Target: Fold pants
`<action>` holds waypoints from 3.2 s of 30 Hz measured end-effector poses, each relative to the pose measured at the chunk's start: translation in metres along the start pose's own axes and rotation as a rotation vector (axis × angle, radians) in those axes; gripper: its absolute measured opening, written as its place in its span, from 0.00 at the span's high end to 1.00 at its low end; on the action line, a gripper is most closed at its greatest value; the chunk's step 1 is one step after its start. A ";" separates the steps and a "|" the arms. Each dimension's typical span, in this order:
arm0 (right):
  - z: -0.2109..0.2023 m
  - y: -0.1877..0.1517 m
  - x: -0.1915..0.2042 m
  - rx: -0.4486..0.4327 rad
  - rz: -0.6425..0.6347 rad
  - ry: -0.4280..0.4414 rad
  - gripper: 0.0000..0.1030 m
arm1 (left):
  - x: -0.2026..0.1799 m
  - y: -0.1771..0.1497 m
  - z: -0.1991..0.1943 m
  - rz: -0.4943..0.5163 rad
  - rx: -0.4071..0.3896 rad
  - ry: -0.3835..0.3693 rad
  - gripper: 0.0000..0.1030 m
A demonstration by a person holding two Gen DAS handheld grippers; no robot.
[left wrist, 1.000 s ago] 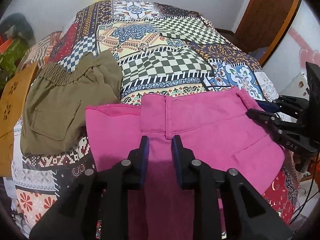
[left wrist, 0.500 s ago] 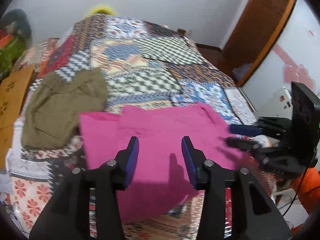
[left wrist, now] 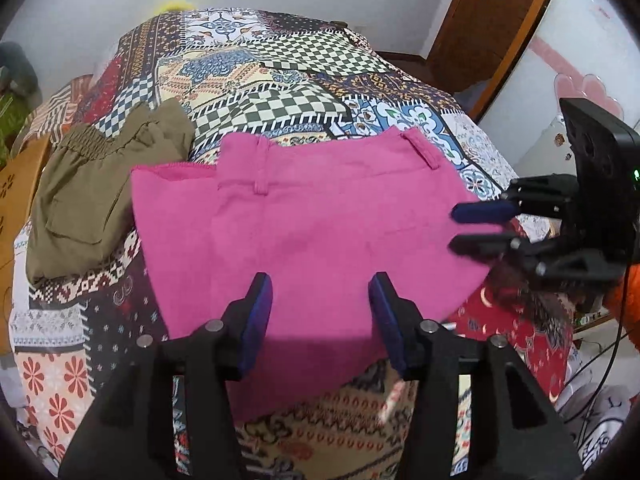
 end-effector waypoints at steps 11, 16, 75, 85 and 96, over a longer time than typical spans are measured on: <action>-0.019 -0.017 -0.022 -0.012 0.073 -0.039 0.62 | 0.073 -0.048 -0.016 -0.180 0.037 0.095 0.28; -0.027 -0.024 -0.031 -0.003 0.091 -0.079 0.62 | 0.083 -0.053 -0.027 -0.183 0.021 0.136 0.28; 0.016 0.023 -0.062 -0.021 0.245 0.018 0.79 | 0.038 0.035 0.023 -0.064 -0.056 0.111 0.75; -0.013 0.042 -0.053 -0.104 0.241 0.010 0.86 | 0.037 0.044 -0.006 -0.099 -0.124 0.094 0.86; -0.043 0.066 -0.030 -0.163 0.202 -0.020 0.87 | 0.040 0.054 -0.057 -0.096 -0.208 0.085 0.98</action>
Point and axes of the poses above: each gripper's, at about its wrist camera, not at the fingertips, and z roughly the way its jaws point, x to its left, y to its top, the point moved 8 cm from there along z, roughly the way its jaws point, and after that the axes turned 1 degree about y, right-handed, at the moved point
